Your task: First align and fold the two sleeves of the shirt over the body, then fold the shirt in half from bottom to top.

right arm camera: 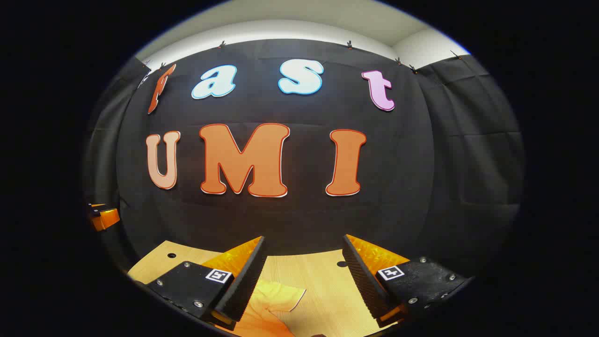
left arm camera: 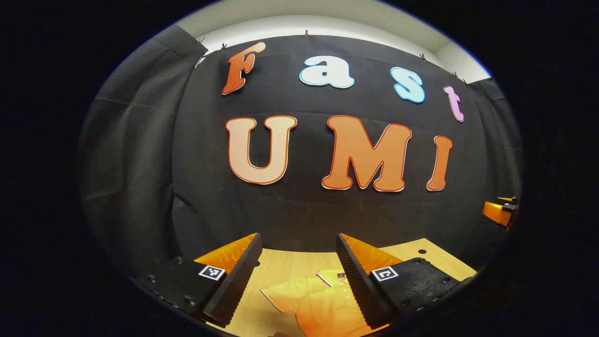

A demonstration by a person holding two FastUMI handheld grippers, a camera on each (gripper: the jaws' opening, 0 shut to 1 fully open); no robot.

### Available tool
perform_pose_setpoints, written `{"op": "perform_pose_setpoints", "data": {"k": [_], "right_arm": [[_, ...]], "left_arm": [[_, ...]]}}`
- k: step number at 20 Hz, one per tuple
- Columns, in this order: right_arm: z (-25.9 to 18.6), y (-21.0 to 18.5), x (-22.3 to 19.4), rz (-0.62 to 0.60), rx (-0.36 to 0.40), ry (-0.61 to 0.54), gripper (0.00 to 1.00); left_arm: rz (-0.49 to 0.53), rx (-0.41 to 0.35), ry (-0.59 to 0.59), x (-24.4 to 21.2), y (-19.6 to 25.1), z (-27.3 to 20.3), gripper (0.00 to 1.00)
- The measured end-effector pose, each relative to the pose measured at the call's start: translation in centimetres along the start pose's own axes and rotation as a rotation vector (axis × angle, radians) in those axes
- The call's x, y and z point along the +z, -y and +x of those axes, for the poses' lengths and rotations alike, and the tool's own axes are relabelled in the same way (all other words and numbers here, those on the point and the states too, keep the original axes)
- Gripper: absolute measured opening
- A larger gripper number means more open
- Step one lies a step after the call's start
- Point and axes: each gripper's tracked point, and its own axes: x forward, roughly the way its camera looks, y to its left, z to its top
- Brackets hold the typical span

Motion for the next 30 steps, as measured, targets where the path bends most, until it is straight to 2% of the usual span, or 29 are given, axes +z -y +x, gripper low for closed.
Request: {"op": "perform_pose_setpoints", "data": {"k": [3,24,30], "right_arm": [[-0.1,-0.4,0.0,-0.013,0.007,0.001,0.98],[-0.9,-0.5,-1.4,-0.022,0.014,-0.045,0.98],[1.1,-0.8,-3.8,0.020,0.004,-0.167,0.98]], "left_arm": [[-0.002,0.004,-0.002,0.0,-0.1,0.0,0.97],[0.015,0.014,-0.003,-1.0,-0.8,-2.0,0.98],[0.012,0.021,-0.010,-1.6,-1.5,-2.3,0.98]]}}
